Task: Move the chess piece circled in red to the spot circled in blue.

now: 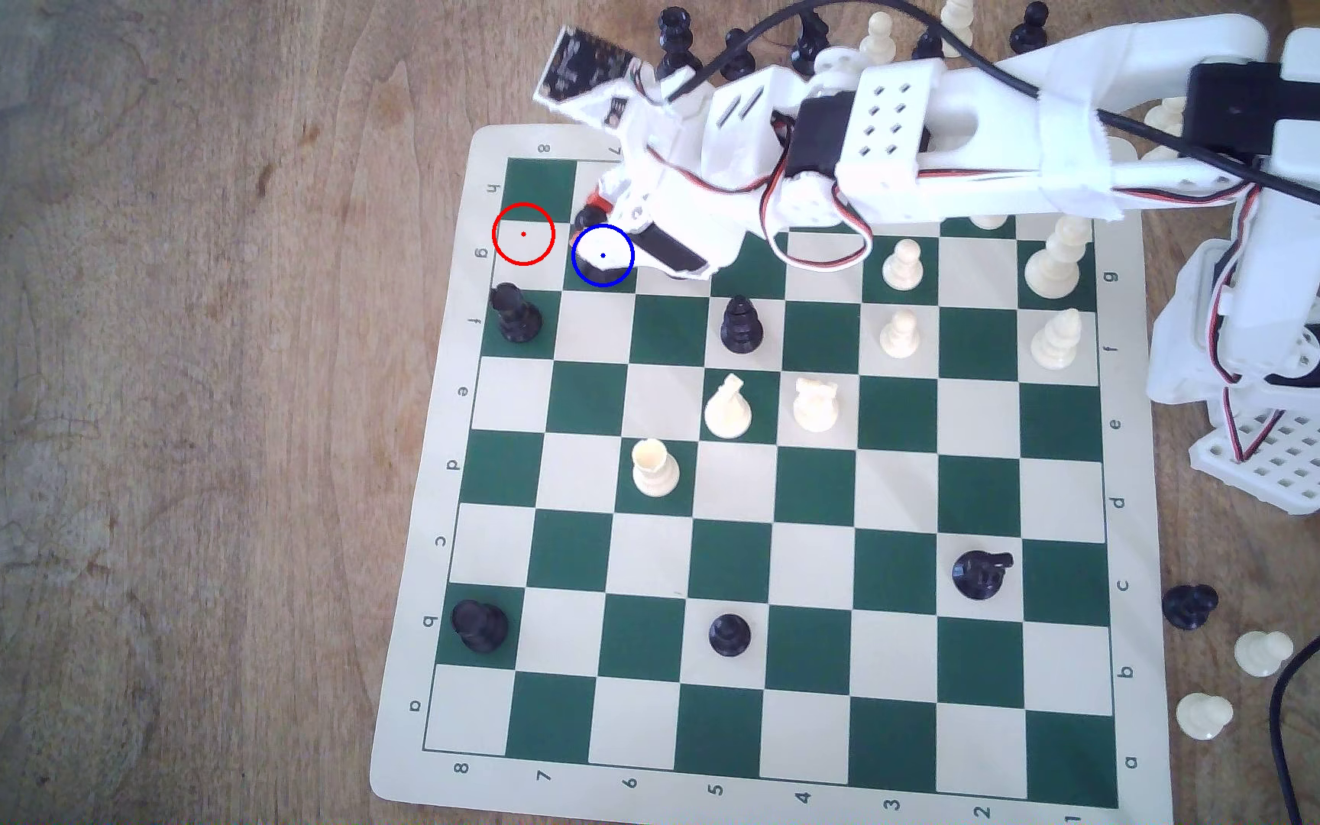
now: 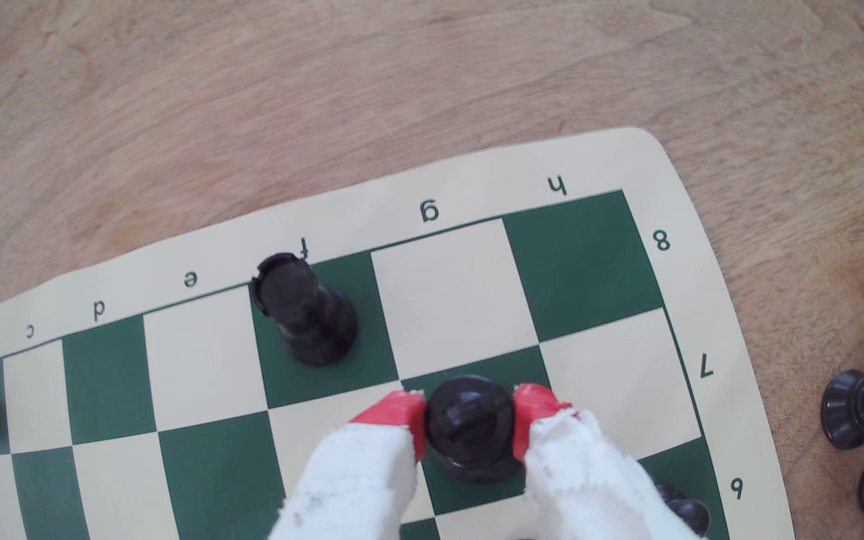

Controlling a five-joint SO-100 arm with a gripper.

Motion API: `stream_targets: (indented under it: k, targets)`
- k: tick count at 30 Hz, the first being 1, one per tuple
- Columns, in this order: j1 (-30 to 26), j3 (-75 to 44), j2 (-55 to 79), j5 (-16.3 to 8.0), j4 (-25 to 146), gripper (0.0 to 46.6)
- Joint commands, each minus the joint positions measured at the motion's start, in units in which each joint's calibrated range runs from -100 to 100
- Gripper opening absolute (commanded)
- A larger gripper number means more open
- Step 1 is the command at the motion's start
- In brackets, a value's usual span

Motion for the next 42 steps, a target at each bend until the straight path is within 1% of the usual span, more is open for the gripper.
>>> stream_targets:
  k: [1,5,6,7,8,9,12,20,23,29,33,36,38,39,42]
  targets:
    - [0.3,-2.6,-0.5,0.1,-2.0,0.3]
    - [0.4,-2.9,0.1,0.3,-2.1,0.3]
    - [0.4,-3.0,0.1,0.3,-2.1,1.0]
    - [0.4,-3.1,0.1,0.3,-2.1,2.2]
    - [0.4,-3.1,0.0,0.3,-2.0,7.0]
    - [0.5,-3.2,-0.1,0.3,-1.9,9.0]
    - [0.7,-3.2,-1.1,0.3,-1.4,12.8]
    - [1.3,-4.0,-4.8,0.1,1.7,15.7]
    - [1.3,-3.9,-8.6,-0.2,5.0,17.4]
    - [0.4,-1.9,-15.2,-0.6,9.4,17.5]
    - [0.0,2.5,-20.5,-0.3,10.7,17.6]
    - [-0.5,11.2,-27.0,0.1,9.9,17.2]
    - [-0.7,17.7,-31.8,0.9,8.4,16.8]
    - [-1.4,23.5,-36.6,1.2,7.9,16.8]
    - [-3.3,32.9,-45.6,1.9,6.4,16.7]
